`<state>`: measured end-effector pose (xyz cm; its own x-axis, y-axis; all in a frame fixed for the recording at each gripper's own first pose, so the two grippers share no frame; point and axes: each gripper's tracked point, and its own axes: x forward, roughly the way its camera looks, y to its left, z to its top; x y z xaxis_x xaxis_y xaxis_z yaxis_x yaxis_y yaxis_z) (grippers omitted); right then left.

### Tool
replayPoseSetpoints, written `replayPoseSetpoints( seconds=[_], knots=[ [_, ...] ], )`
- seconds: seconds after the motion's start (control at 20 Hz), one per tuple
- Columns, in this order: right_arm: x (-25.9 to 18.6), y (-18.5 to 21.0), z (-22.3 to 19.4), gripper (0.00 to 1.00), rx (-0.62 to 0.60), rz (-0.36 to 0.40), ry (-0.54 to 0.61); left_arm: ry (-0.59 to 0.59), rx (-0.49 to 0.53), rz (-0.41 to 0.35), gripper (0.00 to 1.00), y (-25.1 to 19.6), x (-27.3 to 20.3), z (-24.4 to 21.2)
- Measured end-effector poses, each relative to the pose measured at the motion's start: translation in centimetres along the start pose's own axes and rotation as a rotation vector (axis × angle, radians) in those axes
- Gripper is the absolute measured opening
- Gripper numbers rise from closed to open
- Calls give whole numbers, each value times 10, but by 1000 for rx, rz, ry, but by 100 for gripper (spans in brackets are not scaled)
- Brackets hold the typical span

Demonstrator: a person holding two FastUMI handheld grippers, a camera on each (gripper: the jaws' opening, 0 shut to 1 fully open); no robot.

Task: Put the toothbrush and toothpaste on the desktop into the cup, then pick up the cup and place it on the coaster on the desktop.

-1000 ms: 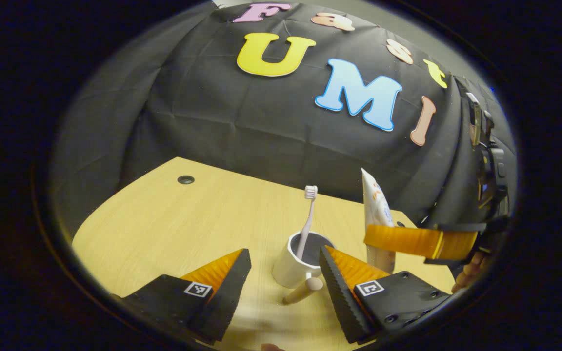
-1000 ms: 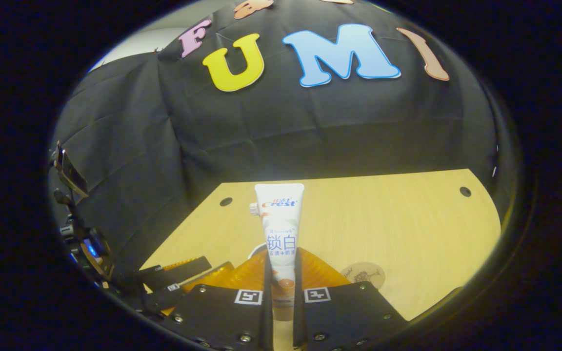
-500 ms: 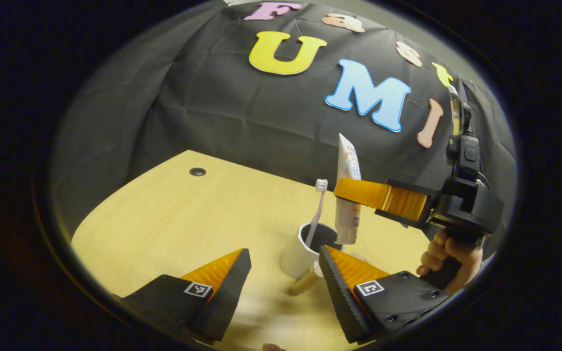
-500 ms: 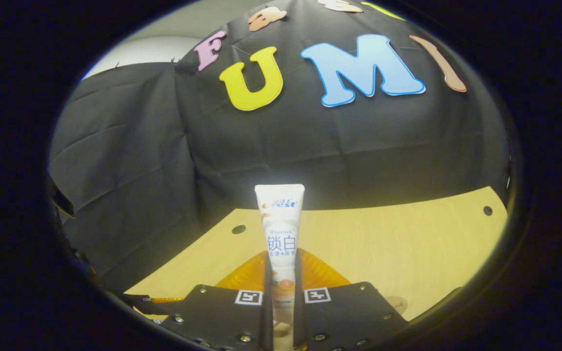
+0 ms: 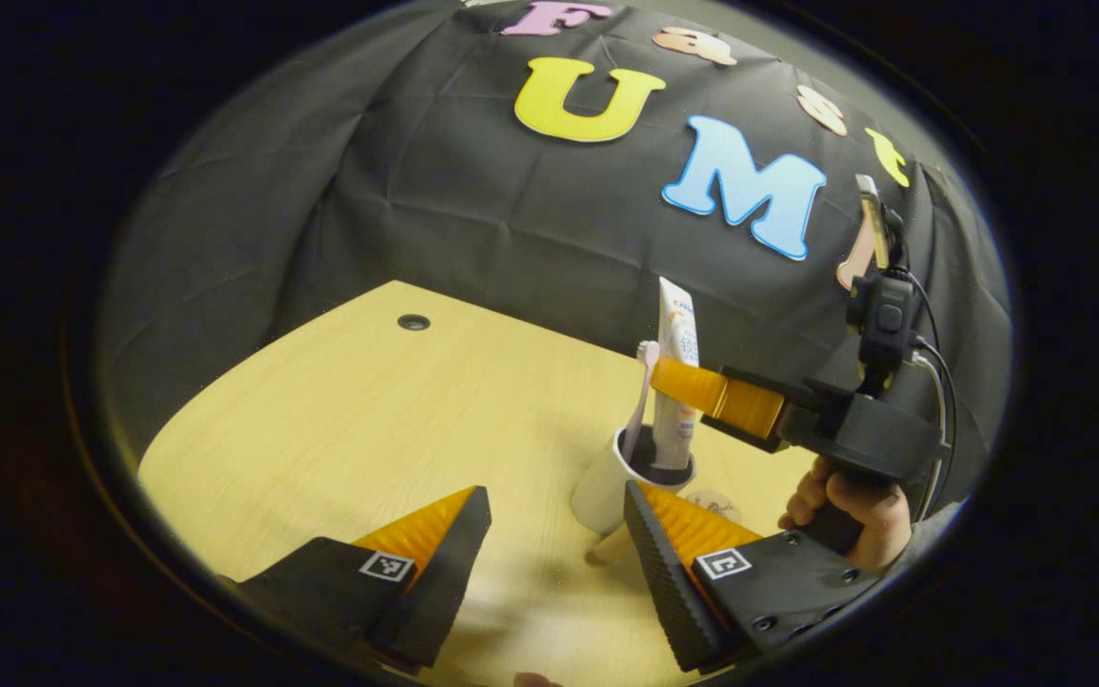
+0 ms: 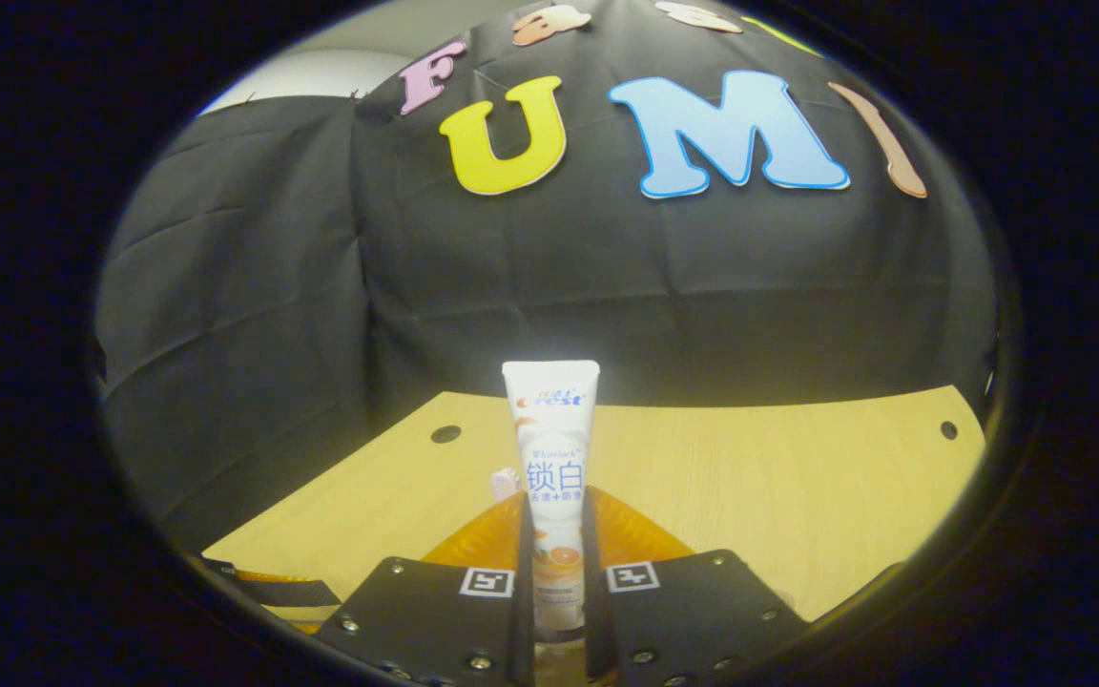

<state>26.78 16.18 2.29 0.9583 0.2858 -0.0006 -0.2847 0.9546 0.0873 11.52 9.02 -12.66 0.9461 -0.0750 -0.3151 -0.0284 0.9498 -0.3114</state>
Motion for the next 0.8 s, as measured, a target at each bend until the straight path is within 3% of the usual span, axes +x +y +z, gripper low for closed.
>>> replayPoseSetpoints(
  seconds=[0.05, 0.1, 0.25, 0.3, 0.4, 0.5, 0.6, 0.65, 0.7, 0.8],
  knots=[
    [-1, 2, -3, 12, -1, 3, 11, -1, 0, 1, 96, 0, -1, 0],
    [-5, 2, -4, 24, -3, 3, 20, -2, 1, 2, 96, 0, -1, 0],
    [-9, 6, 0, 31, 8, 23, 17, -6, 2, -2, 96, -2, -2, 3],
    [-11, 8, -1, 49, 18, 27, 19, -7, 3, -4, 96, -2, -3, 2],
    [-14, 6, 2, 69, 26, 19, 14, -5, 4, -10, 96, -4, -5, 1],
    [-17, 8, 5, 71, 24, 21, 8, -6, 10, -15, 96, -8, -7, 1],
    [-25, 5, 9, 88, 11, 8, -1, -9, 22, -21, 96, -12, -9, 0],
    [-29, 3, 13, 89, 2, 4, -9, -11, 28, -26, 92, -15, -10, 3],
    [-33, 1, 14, 89, -4, -5, -17, -13, 34, -31, 96, -18, -12, 4],
    [-43, -3, 20, 89, -12, -17, -33, -16, 49, -44, 92, -27, -14, 4]
  ],
)
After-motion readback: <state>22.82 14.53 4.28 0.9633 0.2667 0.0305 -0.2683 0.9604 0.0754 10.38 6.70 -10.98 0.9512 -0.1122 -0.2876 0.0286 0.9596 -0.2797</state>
